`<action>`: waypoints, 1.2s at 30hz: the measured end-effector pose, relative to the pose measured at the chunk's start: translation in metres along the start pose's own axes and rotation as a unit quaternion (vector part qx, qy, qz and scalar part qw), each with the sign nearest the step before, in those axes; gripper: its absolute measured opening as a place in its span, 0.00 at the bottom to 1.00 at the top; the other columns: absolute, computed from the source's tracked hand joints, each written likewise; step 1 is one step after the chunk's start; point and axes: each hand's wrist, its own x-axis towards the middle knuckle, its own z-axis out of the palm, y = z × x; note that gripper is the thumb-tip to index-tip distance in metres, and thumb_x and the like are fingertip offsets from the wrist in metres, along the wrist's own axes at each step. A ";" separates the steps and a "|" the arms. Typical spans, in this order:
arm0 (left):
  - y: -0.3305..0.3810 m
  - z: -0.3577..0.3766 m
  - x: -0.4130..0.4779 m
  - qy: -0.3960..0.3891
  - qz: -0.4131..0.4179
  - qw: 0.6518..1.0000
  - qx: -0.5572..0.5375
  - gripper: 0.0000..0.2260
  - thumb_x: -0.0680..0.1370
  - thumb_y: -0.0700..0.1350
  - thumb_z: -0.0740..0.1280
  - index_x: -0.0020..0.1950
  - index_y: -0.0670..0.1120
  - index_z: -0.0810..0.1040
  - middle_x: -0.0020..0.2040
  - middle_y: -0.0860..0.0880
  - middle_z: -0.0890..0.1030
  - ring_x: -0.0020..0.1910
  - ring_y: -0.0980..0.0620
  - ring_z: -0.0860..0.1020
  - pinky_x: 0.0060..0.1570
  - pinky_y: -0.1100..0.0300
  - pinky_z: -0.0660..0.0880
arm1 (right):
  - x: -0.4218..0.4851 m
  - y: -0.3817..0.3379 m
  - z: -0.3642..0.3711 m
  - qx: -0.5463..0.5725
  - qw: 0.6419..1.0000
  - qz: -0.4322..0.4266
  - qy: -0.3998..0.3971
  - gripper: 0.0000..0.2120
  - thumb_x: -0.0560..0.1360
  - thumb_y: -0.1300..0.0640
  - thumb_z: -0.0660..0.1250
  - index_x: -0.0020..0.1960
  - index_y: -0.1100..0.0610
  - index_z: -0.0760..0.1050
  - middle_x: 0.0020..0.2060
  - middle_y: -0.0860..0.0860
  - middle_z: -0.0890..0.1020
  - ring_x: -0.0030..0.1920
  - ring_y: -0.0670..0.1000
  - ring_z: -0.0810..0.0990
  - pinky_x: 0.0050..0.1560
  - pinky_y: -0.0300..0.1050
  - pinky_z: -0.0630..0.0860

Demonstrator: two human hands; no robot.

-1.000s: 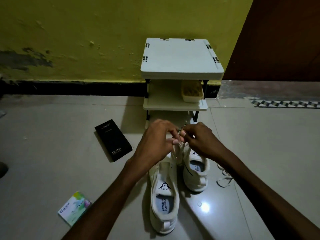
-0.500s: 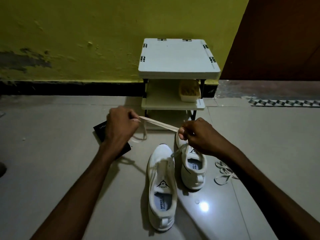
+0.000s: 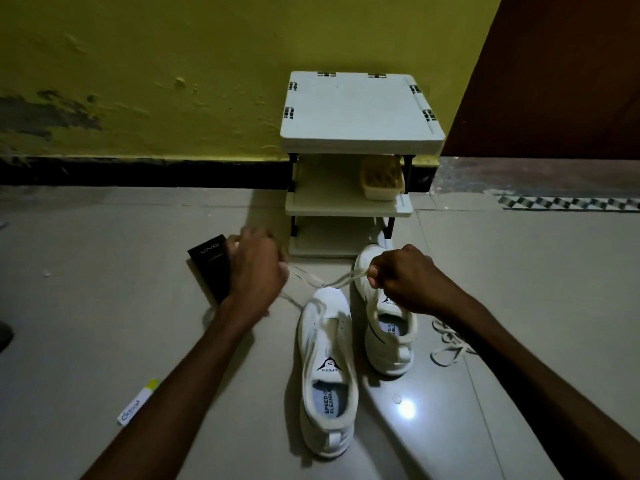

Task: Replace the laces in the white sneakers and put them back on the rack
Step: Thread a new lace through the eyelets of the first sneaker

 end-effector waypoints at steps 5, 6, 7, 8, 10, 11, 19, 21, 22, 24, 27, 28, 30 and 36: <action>0.048 0.003 -0.026 -0.083 0.204 0.967 -0.125 0.09 0.69 0.41 0.76 0.39 0.55 0.81 0.53 0.59 0.81 0.59 0.60 0.73 0.63 0.58 0.62 | 0.004 -0.004 -0.004 0.029 1.000 0.002 0.002 0.17 0.76 0.62 0.62 0.30 0.48 0.70 0.34 0.49 0.78 0.42 0.56 0.75 0.51 0.56 0.76; 0.051 0.004 -0.028 -0.103 0.219 0.959 -0.150 0.10 0.69 0.40 0.76 0.38 0.54 0.81 0.50 0.59 0.82 0.56 0.61 0.75 0.60 0.59 0.68 | 0.004 -0.004 -0.005 0.029 1.000 0.002 0.003 0.17 0.75 0.63 0.62 0.30 0.48 0.70 0.34 0.50 0.78 0.42 0.57 0.76 0.50 0.56 0.76; 0.054 0.006 -0.030 -0.126 0.222 0.950 -0.182 0.10 0.70 0.37 0.76 0.38 0.52 0.81 0.47 0.58 0.84 0.52 0.63 0.77 0.55 0.65 0.73 | 0.004 -0.005 -0.007 0.028 1.000 0.002 0.003 0.17 0.75 0.63 0.62 0.30 0.47 0.69 0.34 0.51 0.79 0.42 0.57 0.77 0.50 0.56 0.77; 0.055 0.007 -0.032 -0.140 0.215 0.943 -0.210 0.10 0.71 0.35 0.74 0.38 0.50 0.81 0.46 0.57 0.84 0.50 0.64 0.80 0.48 0.72 0.73 | 0.003 -0.005 -0.007 0.029 1.000 0.003 0.000 0.17 0.75 0.64 0.62 0.31 0.48 0.69 0.34 0.51 0.78 0.42 0.57 0.77 0.49 0.55 0.77; 0.055 0.012 -0.031 -0.129 0.197 0.945 -0.226 0.11 0.72 0.33 0.72 0.38 0.50 0.81 0.45 0.55 0.85 0.47 0.63 0.81 0.41 0.73 0.73 | 0.002 -0.007 -0.007 0.039 0.999 0.006 -0.006 0.18 0.75 0.65 0.62 0.31 0.48 0.69 0.33 0.51 0.77 0.41 0.56 0.76 0.48 0.53 0.75; 0.054 0.015 -0.031 -0.119 0.194 0.948 -0.222 0.12 0.72 0.34 0.73 0.37 0.51 0.81 0.44 0.55 0.84 0.47 0.62 0.82 0.41 0.70 0.74 | 0.001 -0.007 -0.007 0.043 0.999 0.007 -0.008 0.18 0.75 0.65 0.62 0.31 0.48 0.70 0.33 0.50 0.76 0.41 0.55 0.76 0.48 0.53 0.75; 0.057 0.017 -0.032 -0.123 0.199 0.941 -0.244 0.06 0.73 0.31 0.71 0.40 0.41 0.81 0.45 0.54 0.82 0.46 0.68 0.79 0.42 0.76 0.72 | 0.000 -0.005 -0.008 0.061 0.998 0.006 -0.021 0.18 0.77 0.64 0.62 0.31 0.49 0.69 0.30 0.49 0.74 0.36 0.51 0.73 0.39 0.44 0.69; 0.056 0.018 -0.029 -0.149 0.196 0.928 -0.281 0.05 0.73 0.32 0.71 0.40 0.41 0.81 0.43 0.54 0.84 0.47 0.66 0.81 0.46 0.73 0.74 | 0.000 -0.004 -0.009 0.065 0.998 0.007 -0.020 0.19 0.77 0.64 0.62 0.31 0.49 0.68 0.30 0.49 0.74 0.34 0.50 0.72 0.38 0.43 0.67; 0.055 0.019 -0.027 -0.158 0.192 0.924 -0.291 0.06 0.73 0.33 0.72 0.40 0.43 0.81 0.42 0.54 0.85 0.47 0.63 0.82 0.48 0.69 0.76 | 0.001 -0.003 -0.009 0.071 0.997 0.008 -0.017 0.19 0.77 0.64 0.62 0.31 0.49 0.69 0.30 0.49 0.74 0.34 0.49 0.72 0.38 0.43 0.67; 0.054 0.020 -0.024 -0.167 0.184 0.926 -0.283 0.06 0.74 0.35 0.72 0.40 0.45 0.81 0.40 0.55 0.85 0.45 0.62 0.83 0.47 0.67 0.78 | 0.000 -0.001 -0.009 0.083 0.996 0.008 -0.014 0.18 0.79 0.61 0.62 0.31 0.49 0.70 0.30 0.49 0.75 0.34 0.49 0.73 0.39 0.44 0.69; 0.056 0.021 -0.023 -0.146 0.176 0.942 -0.246 0.07 0.74 0.35 0.72 0.39 0.46 0.82 0.37 0.57 0.84 0.40 0.65 0.81 0.40 0.71 0.75 | -0.002 0.001 -0.008 0.097 0.995 0.006 -0.019 0.17 0.81 0.57 0.60 0.34 0.49 0.73 0.33 0.48 0.77 0.35 0.47 0.74 0.41 0.44 0.71; 0.057 0.022 -0.022 -0.129 0.170 0.951 -0.225 0.08 0.74 0.35 0.72 0.39 0.47 0.82 0.37 0.57 0.83 0.39 0.65 0.81 0.38 0.71 0.75 | -0.003 0.002 -0.008 0.098 0.995 0.007 -0.017 0.17 0.81 0.57 0.60 0.34 0.48 0.74 0.33 0.47 0.77 0.35 0.45 0.74 0.41 0.44 0.71; 0.055 0.023 -0.016 -0.099 0.150 0.966 -0.183 0.09 0.74 0.35 0.71 0.39 0.49 0.81 0.38 0.56 0.82 0.38 0.63 0.80 0.38 0.71 0.76 | -0.005 0.004 -0.006 0.095 0.995 0.020 -0.008 0.17 0.81 0.59 0.59 0.34 0.48 0.75 0.32 0.45 0.77 0.34 0.43 0.73 0.41 0.43 0.70; 0.049 0.019 -0.010 -0.054 0.107 0.982 -0.149 0.07 0.75 0.34 0.70 0.40 0.45 0.81 0.37 0.52 0.82 0.38 0.61 0.80 0.37 0.77 0.72 | -0.014 0.008 -0.004 0.093 0.994 0.052 0.020 0.17 0.81 0.56 0.61 0.36 0.49 0.80 0.28 0.44 0.76 0.32 0.43 0.73 0.38 0.42 0.69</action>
